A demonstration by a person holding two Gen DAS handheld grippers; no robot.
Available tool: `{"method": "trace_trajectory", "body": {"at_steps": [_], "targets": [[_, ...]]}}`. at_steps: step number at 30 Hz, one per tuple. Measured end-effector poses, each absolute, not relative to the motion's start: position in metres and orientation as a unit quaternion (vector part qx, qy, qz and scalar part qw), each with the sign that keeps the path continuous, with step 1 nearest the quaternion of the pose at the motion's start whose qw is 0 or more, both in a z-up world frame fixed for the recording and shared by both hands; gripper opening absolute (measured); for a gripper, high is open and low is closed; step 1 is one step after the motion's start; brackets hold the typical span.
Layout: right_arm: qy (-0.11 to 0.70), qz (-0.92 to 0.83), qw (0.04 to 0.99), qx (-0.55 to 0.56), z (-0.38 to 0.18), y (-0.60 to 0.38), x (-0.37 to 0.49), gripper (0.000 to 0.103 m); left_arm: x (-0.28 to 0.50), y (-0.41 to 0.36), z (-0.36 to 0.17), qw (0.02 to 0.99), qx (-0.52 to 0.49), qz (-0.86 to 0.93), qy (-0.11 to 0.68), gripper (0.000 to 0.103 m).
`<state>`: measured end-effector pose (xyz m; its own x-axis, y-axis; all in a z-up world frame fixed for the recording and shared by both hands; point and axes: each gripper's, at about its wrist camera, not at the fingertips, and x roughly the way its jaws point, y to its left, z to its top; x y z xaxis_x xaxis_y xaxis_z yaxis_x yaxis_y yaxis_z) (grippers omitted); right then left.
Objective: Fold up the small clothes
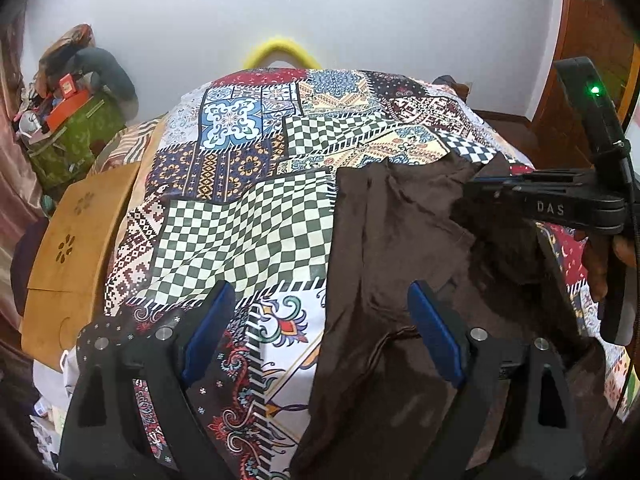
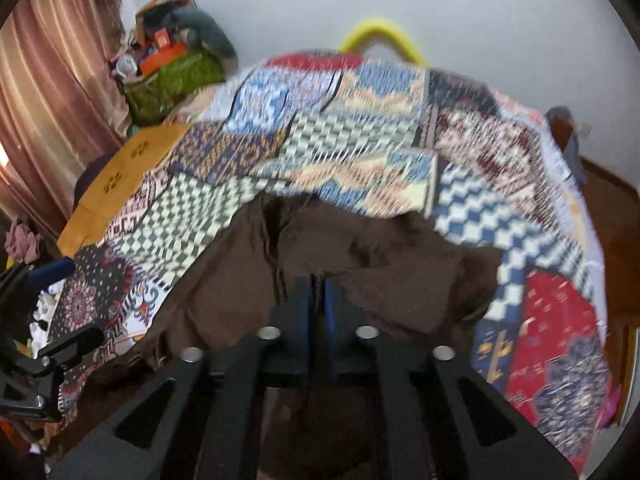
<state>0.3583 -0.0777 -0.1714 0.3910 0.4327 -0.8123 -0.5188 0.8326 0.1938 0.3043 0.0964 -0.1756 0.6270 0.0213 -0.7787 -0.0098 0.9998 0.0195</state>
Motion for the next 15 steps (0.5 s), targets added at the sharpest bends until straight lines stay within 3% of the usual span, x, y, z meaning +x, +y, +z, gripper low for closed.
{"method": "trace_trajectory", "body": {"at_steps": [2,3,10,15], "targets": [[0.472,0.292,0.831,-0.038,-0.167,-0.079,0.352,0.046,0.304,0.096,-0.177,0.901,0.009,0.006,0.434,0.088],[0.461,0.29,0.838,-0.036,-0.163,-0.083,0.348,0.052,0.305,0.094,-0.177,0.901,0.01,0.004,0.435,0.088],[0.411,0.284,0.865,-0.051,-0.135,-0.117,0.331,0.052,0.325,0.068,-0.173,0.9,0.013,-0.022,0.435,0.088],[0.406,0.254,0.872,-0.099,-0.151,-0.136,0.323,0.052,0.35,0.036,-0.179,0.891,0.001,-0.049,0.45,0.089]]}}
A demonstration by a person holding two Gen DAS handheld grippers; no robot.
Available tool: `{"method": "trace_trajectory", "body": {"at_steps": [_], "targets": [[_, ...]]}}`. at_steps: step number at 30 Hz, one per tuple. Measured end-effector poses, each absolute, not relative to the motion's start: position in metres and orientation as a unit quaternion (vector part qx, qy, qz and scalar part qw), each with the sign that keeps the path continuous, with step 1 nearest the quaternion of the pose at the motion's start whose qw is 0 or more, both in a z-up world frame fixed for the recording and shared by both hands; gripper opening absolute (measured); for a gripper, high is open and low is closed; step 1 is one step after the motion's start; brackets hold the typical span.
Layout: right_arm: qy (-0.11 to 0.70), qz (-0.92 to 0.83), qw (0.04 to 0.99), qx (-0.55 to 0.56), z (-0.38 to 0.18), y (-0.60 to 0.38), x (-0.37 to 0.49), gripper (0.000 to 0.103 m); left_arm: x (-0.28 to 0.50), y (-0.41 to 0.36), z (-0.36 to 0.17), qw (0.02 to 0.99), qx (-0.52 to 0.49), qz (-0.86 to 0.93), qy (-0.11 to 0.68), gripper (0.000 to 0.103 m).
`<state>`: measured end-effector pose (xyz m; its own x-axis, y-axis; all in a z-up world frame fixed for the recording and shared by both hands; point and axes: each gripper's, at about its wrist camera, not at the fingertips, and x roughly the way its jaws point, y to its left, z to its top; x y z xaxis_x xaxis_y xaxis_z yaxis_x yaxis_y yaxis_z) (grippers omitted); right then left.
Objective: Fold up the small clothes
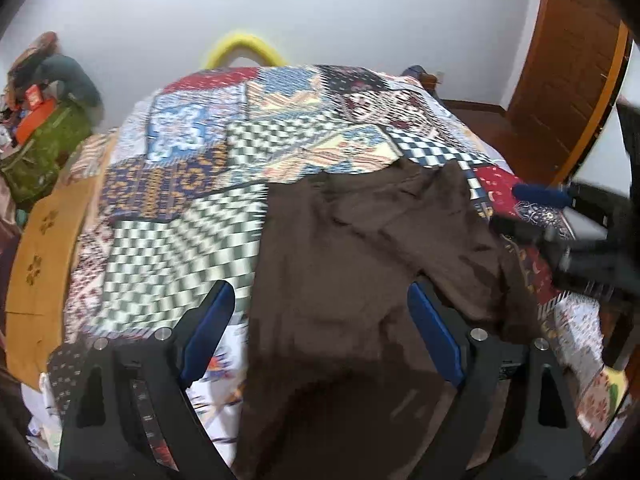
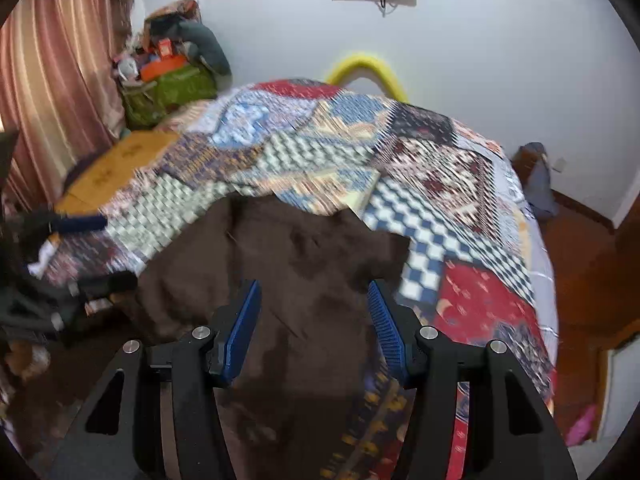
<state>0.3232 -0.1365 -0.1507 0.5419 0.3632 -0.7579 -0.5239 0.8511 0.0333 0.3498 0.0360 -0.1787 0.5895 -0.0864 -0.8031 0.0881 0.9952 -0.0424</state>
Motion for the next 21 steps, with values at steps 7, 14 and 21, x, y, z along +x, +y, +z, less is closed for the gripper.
{"method": "trace_trajectory", "body": {"at_steps": [7,14,21], "targets": [[0.441,0.25,0.855,-0.111,-0.196,-0.154,0.311,0.052,0.379,-0.008,-0.211,0.874,0.013,-0.073,0.48,0.089],[0.43,0.274,0.855,-0.097,-0.192,-0.168,0.308,0.052,0.384,-0.018,-0.232,0.87,0.05,-0.059,0.487,0.089],[0.423,0.259,0.867,-0.041,-0.186,-0.174,0.367,0.039,0.384,-0.014,-0.239,0.872,0.056,-0.041,0.485,0.092]]}}
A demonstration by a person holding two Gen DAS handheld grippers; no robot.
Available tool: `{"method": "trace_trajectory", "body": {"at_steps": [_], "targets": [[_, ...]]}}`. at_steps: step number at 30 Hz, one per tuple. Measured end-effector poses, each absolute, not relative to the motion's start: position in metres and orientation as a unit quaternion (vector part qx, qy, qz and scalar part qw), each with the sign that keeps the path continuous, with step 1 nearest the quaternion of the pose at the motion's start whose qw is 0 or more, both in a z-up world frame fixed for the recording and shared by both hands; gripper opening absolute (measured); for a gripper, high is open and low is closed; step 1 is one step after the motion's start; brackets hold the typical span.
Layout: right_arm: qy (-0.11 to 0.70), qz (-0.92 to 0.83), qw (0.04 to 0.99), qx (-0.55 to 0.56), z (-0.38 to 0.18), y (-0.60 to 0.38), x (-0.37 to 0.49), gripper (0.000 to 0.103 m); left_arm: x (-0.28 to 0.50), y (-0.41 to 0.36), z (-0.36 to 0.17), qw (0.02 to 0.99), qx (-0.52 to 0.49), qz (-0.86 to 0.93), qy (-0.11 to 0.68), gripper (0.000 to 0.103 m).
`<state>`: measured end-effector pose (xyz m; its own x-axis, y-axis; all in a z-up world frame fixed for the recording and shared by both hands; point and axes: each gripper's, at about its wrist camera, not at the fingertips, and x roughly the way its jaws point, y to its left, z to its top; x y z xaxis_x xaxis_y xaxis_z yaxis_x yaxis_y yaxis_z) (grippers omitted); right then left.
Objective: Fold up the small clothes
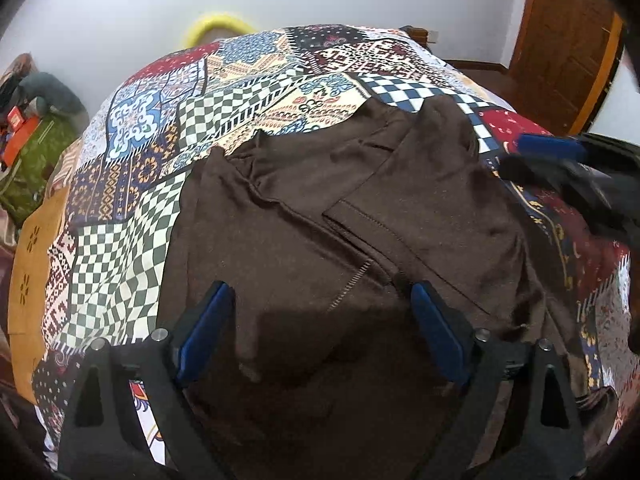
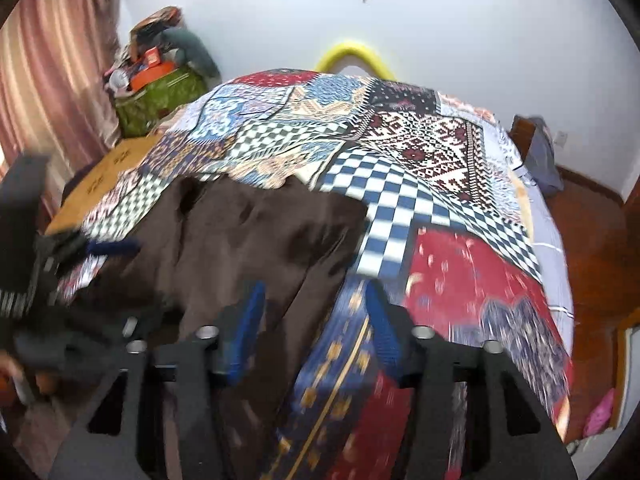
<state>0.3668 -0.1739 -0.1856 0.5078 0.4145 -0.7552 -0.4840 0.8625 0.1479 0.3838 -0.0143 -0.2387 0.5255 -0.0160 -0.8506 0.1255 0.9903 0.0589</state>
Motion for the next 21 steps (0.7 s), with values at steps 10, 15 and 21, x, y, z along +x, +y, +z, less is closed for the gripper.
{"method": "trace_trajectory", "body": {"at_steps": [10,15,21], "targets": [[0.459,0.272,0.846,0.011,-0.209,-0.158,0.426,0.006,0.386,-0.012,-0.242,0.872,0.044,-0.047,0.486,0.093],[0.45,0.246,0.858,-0.025,-0.203,-0.156,0.436,0.006,0.385,-0.015,-0.244,0.873,0.053,-0.043,0.483,0.093],[0.435,0.237,0.869,-0.013,-0.18,-0.171,0.41,0.031,0.375,-0.006,-0.226,0.883,0.036,-0.043,0.467,0.092]]}}
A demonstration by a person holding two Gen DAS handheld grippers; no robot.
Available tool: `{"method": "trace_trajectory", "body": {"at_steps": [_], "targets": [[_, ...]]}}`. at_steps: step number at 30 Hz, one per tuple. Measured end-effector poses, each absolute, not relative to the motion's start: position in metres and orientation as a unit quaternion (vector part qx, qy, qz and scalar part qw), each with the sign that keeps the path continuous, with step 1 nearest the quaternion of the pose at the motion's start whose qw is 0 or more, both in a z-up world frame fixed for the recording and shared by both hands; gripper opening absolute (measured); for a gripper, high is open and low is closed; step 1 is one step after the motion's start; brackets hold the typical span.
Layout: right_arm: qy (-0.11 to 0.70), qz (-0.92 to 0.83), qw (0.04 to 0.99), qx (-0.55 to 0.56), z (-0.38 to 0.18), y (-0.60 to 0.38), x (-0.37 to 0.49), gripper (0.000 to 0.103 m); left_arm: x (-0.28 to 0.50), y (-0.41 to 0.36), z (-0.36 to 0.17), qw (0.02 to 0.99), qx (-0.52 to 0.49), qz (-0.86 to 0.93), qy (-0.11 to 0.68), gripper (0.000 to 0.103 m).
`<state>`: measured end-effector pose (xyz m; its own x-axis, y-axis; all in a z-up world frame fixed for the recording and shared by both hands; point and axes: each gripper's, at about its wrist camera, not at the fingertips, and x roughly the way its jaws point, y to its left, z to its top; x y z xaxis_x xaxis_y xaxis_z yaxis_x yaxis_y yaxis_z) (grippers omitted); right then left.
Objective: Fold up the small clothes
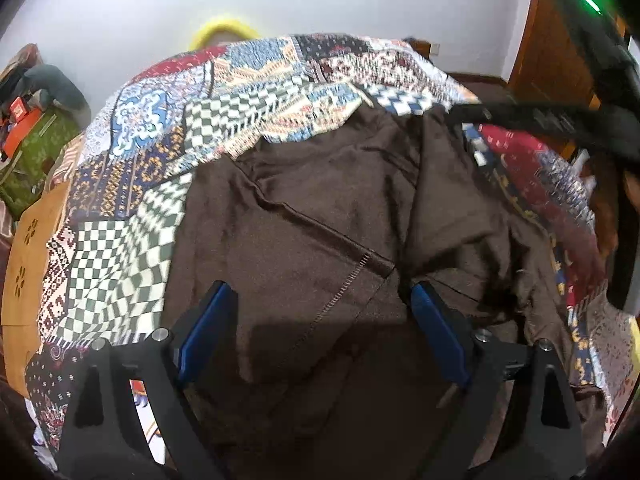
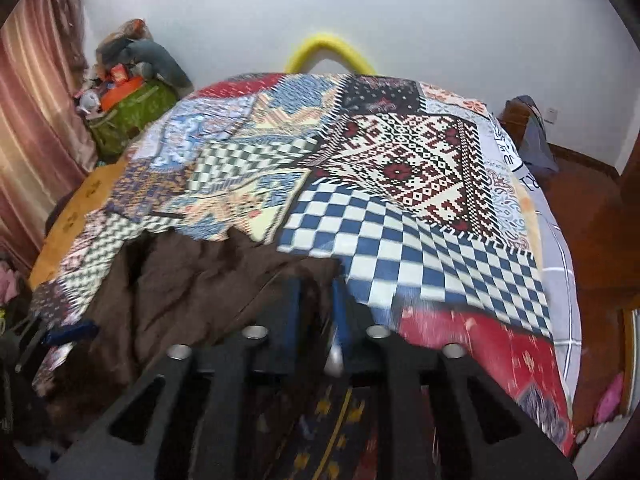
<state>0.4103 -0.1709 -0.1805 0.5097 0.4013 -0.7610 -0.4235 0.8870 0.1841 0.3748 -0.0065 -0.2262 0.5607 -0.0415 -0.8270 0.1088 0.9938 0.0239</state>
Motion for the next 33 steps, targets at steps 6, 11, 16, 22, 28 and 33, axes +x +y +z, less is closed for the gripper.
{"method": "trace_trajectory", "body": {"at_steps": [6,11,16,22,28,33], "targets": [[0.425,0.283,0.858,-0.047,-0.178,-0.168,0.356,0.042,0.371,-0.003,-0.205,0.893,0.038,-0.054,0.445,0.092],[0.436,0.283,0.85,-0.086,-0.196,-0.158,0.322,0.045,0.391,-0.014,-0.21,0.881,0.037,-0.076,0.465,0.092],[0.432,0.271,0.857,-0.068,-0.199,-0.167,0.312,0.046,0.424,-0.018,-0.219,0.878,0.07,-0.03,0.473,0.092],[0.433,0.263,0.86,-0.071,-0.191,-0.174,0.305,0.046,0.435,0.013,-0.212,0.878,0.057,0.015,0.475,0.09],[0.421,0.259,0.868,-0.051,-0.167,-0.187,0.288,0.047,0.388,0.029,-0.172,0.892,0.036,-0.006,0.451,0.09],[0.4,0.269,0.875,-0.033,-0.136,-0.196,0.256,0.059,0.327,0.042,-0.145,0.897,0.045,-0.029,0.439,0.09]]}}
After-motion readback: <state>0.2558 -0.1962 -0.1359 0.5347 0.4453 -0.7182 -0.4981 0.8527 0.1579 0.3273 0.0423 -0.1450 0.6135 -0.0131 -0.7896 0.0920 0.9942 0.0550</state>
